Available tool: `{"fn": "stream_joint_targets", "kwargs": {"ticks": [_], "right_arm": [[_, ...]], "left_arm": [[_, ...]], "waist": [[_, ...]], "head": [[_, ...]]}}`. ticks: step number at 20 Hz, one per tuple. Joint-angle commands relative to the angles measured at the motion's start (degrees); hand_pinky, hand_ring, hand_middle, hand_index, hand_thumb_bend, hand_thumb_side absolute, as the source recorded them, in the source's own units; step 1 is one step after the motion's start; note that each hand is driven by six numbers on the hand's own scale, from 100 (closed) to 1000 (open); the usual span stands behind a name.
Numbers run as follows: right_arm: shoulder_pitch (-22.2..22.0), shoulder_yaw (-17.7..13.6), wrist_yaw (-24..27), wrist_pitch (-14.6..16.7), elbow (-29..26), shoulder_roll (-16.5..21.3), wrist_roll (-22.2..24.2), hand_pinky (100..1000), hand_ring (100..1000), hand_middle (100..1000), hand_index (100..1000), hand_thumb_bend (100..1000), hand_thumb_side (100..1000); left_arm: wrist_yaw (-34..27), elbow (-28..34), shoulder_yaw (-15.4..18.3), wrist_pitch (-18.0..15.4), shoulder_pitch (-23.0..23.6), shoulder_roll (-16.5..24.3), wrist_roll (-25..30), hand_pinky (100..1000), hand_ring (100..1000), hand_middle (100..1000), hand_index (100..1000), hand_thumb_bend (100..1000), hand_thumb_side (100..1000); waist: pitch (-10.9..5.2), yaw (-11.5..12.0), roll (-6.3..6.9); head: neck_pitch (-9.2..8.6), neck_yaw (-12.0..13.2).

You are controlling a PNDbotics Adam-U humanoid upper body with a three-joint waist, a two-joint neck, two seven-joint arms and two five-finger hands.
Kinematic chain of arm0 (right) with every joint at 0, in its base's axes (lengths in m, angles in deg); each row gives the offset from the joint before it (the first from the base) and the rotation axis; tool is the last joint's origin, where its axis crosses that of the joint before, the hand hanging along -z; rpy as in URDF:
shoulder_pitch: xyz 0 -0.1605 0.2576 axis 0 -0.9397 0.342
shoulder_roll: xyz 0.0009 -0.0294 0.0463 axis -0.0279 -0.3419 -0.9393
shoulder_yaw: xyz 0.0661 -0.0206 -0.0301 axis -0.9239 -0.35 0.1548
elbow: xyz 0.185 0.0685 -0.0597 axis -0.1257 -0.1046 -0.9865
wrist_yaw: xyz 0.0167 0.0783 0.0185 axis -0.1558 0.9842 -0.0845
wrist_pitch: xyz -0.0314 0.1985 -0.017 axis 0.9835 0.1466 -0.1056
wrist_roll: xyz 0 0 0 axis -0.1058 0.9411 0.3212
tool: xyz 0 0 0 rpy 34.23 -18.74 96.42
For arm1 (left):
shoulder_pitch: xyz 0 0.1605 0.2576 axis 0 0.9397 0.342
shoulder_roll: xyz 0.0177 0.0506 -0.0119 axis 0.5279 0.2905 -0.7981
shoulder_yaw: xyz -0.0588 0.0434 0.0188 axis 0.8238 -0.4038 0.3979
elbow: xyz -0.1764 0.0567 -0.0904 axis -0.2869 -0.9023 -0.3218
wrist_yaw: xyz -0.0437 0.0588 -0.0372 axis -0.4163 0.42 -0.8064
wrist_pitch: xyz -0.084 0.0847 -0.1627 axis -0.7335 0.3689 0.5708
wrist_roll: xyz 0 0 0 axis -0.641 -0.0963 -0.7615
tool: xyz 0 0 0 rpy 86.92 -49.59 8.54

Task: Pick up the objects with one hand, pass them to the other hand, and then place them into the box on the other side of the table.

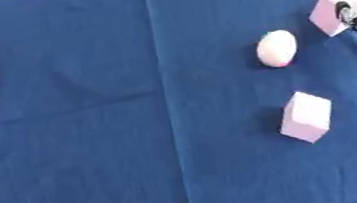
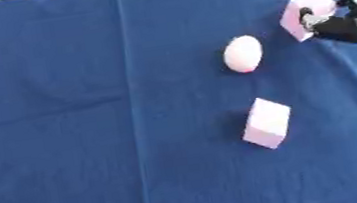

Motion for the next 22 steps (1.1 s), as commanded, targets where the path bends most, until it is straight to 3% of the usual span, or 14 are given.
{"fn": "stream_joint_targets", "kwargs": {"ticks": [1,22], "right_arm": [[0.6,-0.5,-0.6,-0.2,0.2,1.7,0.1,807,887,884,923,210,600],[0.7,-0.1,-3.3,-1.7,-1.5,1.4,-2.0,884,944,916,934,185,753]], "left_arm": [[0.4,1.2,0.2,0.1,-0.3,1.8,0.0,935,790,809,808,159,907],[0.5,1.3,0.1,0.2,0.0,1.7,0.0,937,790,809,807,160,912]], "waist": [[-0.87,0.0,0.09],[-0.12,-0.5,0.39]], "head": [[-0.9,-0.3],[-0.99,-0.3]]}}
